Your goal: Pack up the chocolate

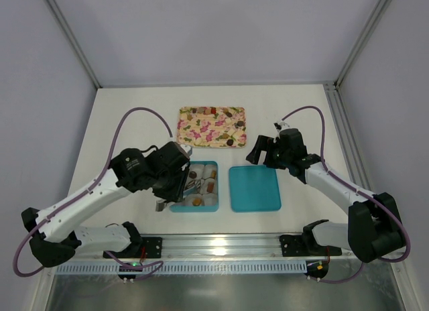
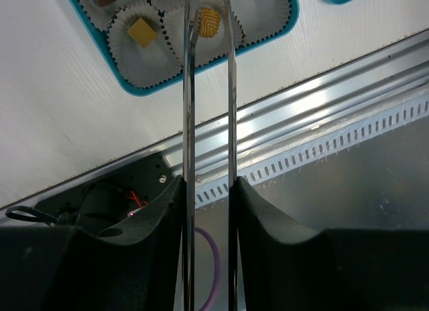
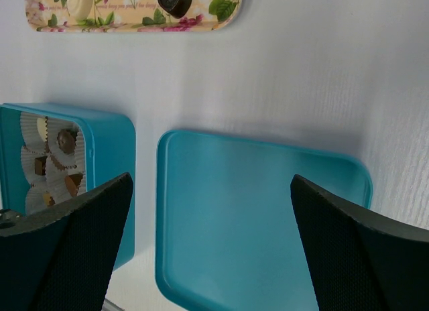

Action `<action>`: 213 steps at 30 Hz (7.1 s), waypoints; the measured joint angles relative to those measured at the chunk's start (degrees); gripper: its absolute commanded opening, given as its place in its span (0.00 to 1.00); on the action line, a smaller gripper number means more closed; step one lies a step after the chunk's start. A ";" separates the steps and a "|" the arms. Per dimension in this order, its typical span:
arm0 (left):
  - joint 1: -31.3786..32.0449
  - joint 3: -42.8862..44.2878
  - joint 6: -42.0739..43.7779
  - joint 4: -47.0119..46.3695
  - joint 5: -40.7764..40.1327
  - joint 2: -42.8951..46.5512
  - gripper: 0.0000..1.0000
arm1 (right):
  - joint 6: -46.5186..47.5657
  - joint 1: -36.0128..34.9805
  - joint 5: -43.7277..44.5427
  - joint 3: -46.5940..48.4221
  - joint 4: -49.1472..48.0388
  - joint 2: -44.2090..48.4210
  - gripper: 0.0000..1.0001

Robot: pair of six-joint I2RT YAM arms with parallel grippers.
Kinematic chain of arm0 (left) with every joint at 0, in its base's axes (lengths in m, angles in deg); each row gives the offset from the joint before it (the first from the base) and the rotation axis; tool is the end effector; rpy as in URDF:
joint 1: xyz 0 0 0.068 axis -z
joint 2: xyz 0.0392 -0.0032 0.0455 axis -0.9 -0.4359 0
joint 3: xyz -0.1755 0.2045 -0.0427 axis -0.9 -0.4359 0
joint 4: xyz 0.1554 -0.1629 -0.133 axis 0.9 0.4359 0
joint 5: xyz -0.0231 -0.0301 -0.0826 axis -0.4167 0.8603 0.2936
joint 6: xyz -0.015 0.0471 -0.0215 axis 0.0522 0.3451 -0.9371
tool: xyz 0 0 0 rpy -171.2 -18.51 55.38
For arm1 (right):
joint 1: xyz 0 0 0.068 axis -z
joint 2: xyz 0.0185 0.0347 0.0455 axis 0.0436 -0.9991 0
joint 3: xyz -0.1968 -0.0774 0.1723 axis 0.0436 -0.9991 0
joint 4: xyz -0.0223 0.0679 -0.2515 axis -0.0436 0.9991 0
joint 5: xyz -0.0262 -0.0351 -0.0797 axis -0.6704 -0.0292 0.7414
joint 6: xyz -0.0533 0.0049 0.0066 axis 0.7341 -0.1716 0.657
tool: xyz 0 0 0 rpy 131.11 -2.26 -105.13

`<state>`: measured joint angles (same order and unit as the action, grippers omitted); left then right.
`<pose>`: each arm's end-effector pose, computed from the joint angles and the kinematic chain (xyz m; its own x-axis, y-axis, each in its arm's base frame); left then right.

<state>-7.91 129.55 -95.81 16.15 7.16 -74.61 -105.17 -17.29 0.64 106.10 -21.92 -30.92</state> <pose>0.1034 -0.1500 0.3507 -0.9107 0.2455 -0.3321 0.3157 0.9323 -0.1766 0.2402 0.0937 0.2099 -0.7640 0.2244 -0.6049 -0.1181 0.8731 0.4730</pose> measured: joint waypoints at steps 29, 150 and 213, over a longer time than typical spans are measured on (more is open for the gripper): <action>-44.65 18.45 13.49 -18.99 -9.51 -35.78 0.38 | 3.02 0.00 -4.13 3.34 4.79 5.57 1.00; -8.66 16.96 6.21 -40.79 15.63 -45.86 0.75 | 2.91 16.65 4.26 -0.31 27.54 8.07 0.04; -18.49 8.37 -8.04 -56.78 42.40 -46.14 0.00 | 2.56 2.80 4.44 2.89 26.32 17.46 0.71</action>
<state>-26.40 137.93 -103.85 -40.64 49.56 -120.75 -102.61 -14.50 5.08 108.99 4.40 -13.45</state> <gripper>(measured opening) 0.110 0.707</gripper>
